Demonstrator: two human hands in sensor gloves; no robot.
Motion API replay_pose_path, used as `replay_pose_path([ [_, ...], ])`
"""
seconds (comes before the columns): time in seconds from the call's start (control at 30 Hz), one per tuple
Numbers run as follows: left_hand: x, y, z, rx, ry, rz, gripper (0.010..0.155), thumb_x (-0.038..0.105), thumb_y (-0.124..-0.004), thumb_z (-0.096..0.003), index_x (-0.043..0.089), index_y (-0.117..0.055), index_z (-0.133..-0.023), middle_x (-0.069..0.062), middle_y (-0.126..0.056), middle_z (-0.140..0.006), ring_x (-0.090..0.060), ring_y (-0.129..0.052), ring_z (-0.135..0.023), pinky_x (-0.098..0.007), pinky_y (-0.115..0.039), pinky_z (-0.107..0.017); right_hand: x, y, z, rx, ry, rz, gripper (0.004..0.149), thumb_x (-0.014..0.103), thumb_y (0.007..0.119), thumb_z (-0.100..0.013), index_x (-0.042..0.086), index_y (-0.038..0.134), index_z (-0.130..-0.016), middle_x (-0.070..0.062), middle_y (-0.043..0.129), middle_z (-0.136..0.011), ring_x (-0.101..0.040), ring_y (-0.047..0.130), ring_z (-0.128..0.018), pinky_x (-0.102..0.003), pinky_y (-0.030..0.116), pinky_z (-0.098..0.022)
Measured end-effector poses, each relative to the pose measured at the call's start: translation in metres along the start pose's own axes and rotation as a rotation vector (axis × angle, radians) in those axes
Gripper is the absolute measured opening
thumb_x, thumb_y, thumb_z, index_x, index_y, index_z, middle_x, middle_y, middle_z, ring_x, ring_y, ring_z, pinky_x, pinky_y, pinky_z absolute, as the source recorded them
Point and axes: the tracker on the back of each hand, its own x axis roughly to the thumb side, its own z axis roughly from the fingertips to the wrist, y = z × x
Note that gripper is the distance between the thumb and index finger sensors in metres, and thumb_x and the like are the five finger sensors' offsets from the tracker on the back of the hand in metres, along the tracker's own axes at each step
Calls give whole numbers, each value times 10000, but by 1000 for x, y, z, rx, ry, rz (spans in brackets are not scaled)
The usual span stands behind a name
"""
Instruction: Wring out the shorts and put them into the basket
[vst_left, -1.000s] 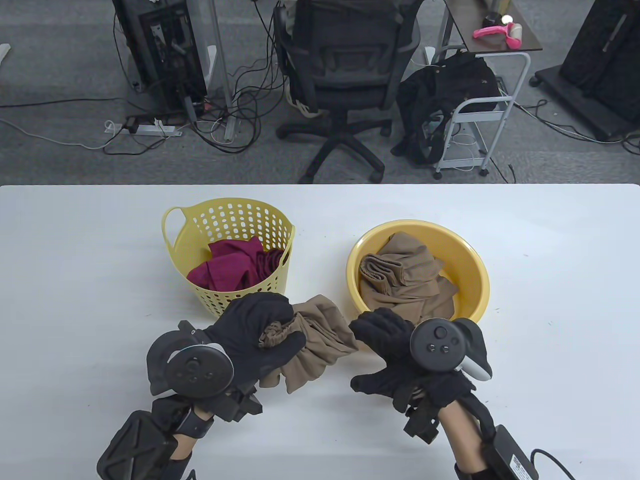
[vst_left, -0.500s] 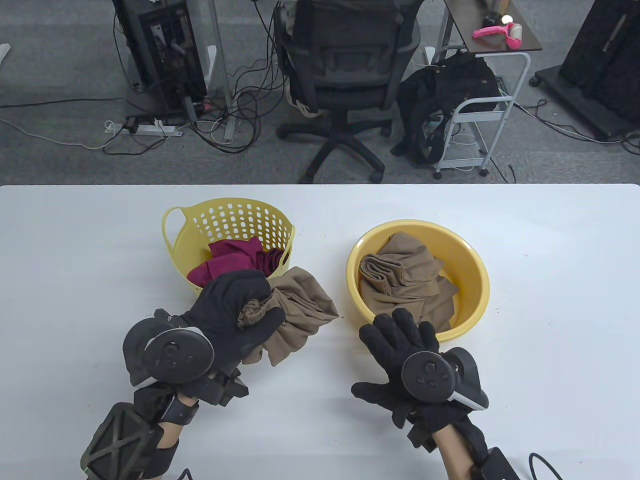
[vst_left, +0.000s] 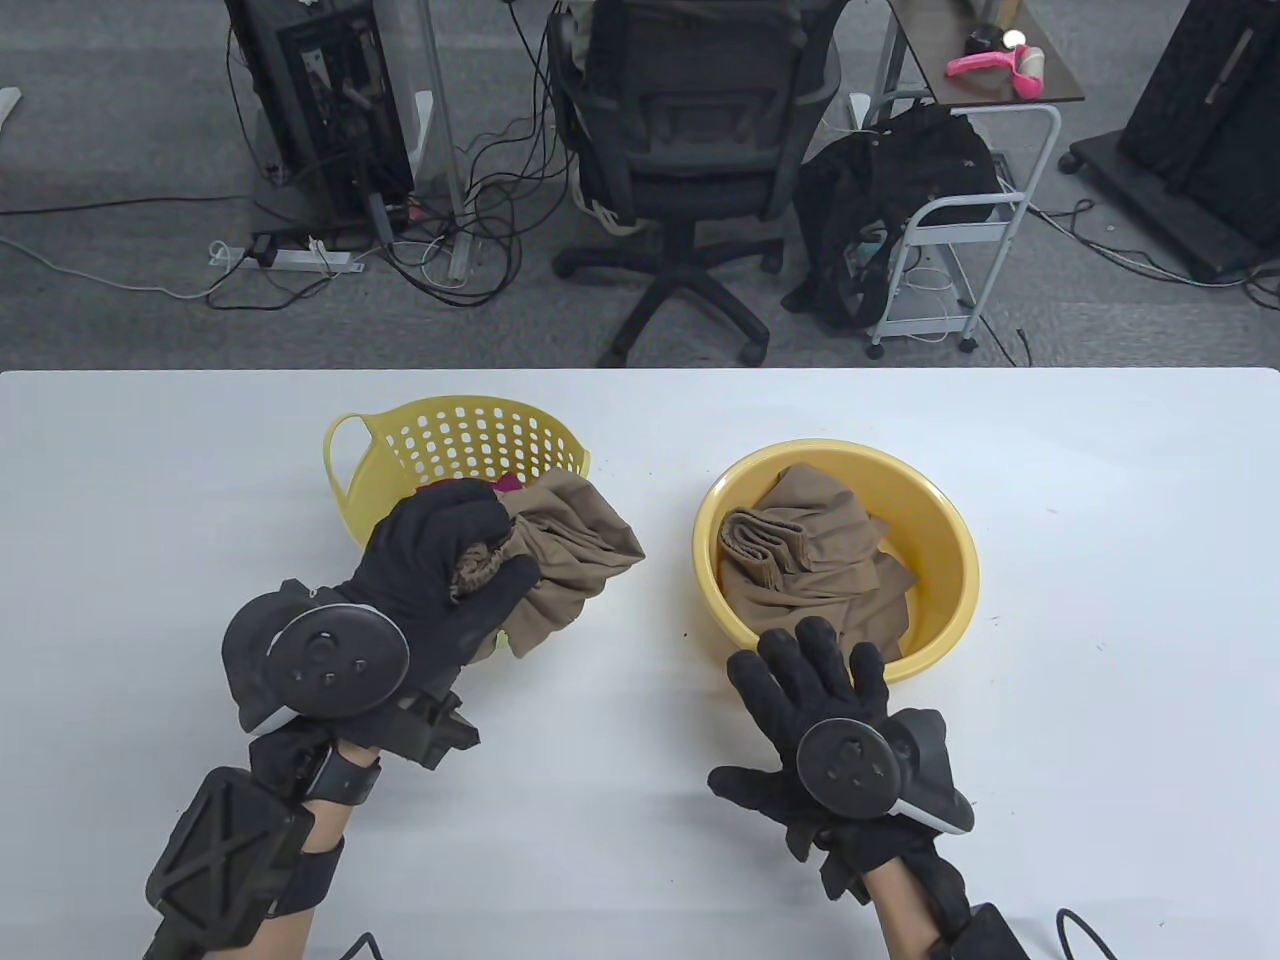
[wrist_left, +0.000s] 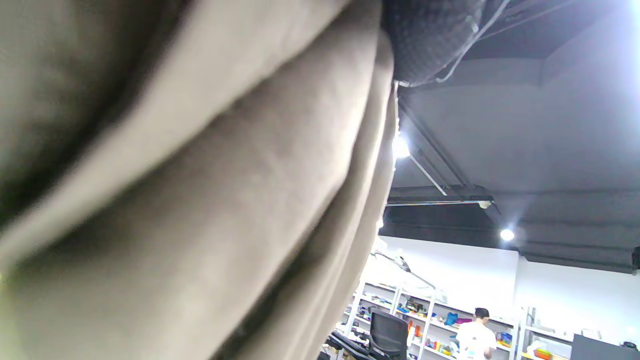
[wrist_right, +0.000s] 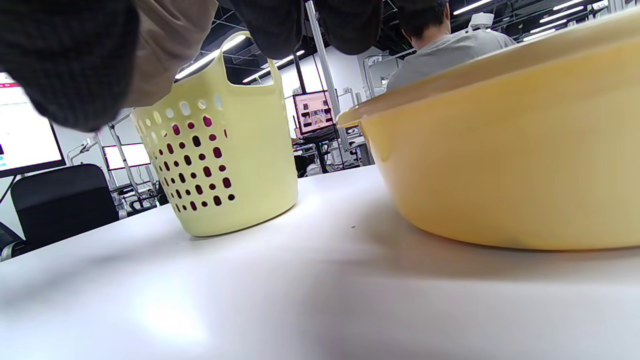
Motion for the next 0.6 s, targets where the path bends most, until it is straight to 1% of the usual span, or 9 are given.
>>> replay_pose_path([
  [0.1, -7, 6, -4, 21, 27, 19, 474, 415, -763, -603, 295, -520, -991, -165, -561, -1115, -466, -718, -953, -681, -537, -716, 1, -2, 1, -16, -3, 13, 961, 710, 810, -417, 145, 469, -1116, -248, 416, -1139, -554, 286, -1043, -798, 263, -649],
  [0.27, -19, 16, -14, 51, 69, 23, 471, 399, -763, -603, 313, -508, -989, -153, -526, -1130, -470, -682, -976, -683, -505, -726, 0, -3, 2, -19, 1, 9, 957, 707, 813, -415, 146, 477, -1113, -249, 420, -1139, -554, 291, -1043, -798, 262, -648],
  [0.37, -25, 18, -22, 46, 92, -13, 469, 396, -762, -601, 320, -507, -987, -147, -511, -1136, -473, -661, -988, -687, -484, -730, 0, -4, 3, -20, 0, 9, 956, 707, 813, -415, 145, 479, -1113, -249, 421, -1139, -553, 294, -1043, -798, 261, -648],
  [0.47, -33, 11, -27, 22, 121, -43, 466, 391, -757, -599, 330, -503, -985, -134, -488, -1148, -471, -635, -1008, -691, -462, -733, 0, -4, 3, -25, -1, 11, 953, 706, 814, -415, 146, 483, -1112, -247, 433, -1134, -552, 295, -1043, -797, 262, -648],
  [0.6, -47, -7, -31, -20, 172, -53, 457, 386, -721, -598, 342, -483, -985, -108, -455, -1169, -451, -603, -1047, -678, -435, -741, -1, -4, 3, -24, -3, 11, 950, 705, 815, -414, 148, 486, -1110, -247, 428, -1137, -553, 298, -1042, -797, 263, -648],
])
